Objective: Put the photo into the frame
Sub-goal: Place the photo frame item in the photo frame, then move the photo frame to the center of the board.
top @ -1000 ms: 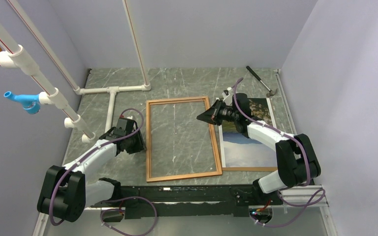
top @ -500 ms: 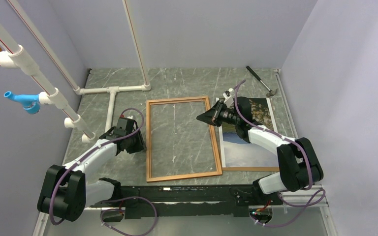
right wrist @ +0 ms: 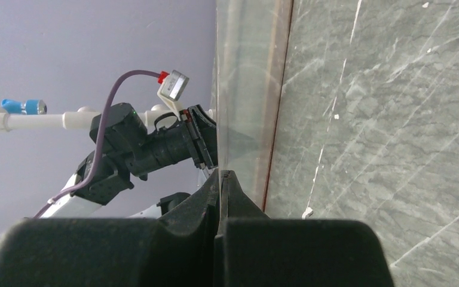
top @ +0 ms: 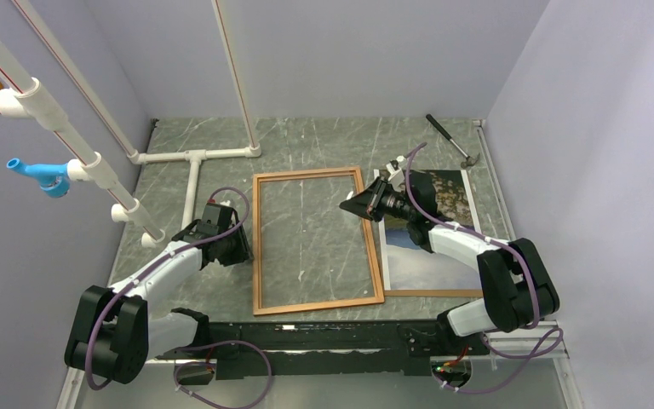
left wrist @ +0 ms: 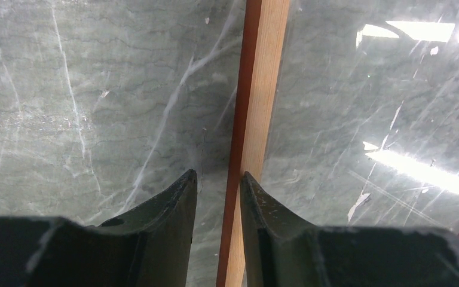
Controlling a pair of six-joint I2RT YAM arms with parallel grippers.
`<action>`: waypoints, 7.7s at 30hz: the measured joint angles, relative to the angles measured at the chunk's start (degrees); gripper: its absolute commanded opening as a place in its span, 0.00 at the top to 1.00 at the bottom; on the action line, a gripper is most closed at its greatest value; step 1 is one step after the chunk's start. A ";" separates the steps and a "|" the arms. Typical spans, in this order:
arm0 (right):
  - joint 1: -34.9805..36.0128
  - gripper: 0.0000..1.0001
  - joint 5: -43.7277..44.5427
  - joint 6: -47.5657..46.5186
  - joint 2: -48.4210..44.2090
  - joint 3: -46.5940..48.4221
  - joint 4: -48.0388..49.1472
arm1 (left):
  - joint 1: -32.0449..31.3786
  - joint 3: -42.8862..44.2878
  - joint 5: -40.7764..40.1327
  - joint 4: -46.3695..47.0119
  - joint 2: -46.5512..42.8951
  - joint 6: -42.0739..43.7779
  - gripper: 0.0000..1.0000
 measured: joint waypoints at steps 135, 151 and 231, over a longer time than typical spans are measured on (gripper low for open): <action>-0.33 0.97 0.92 -5.66 5.64 -1.51 -2.95 | 0.04 1.99 0.20 1.46 3.67 1.31 0.71; 1.16 0.44 -0.59 -10.58 6.14 0.59 -12.79 | 0.04 2.01 0.20 1.51 3.74 1.33 0.71; 12.83 0.00 39.87 -29.05 11.65 22.88 -58.47 | 0.15 2.58 0.02 1.29 4.44 1.55 0.66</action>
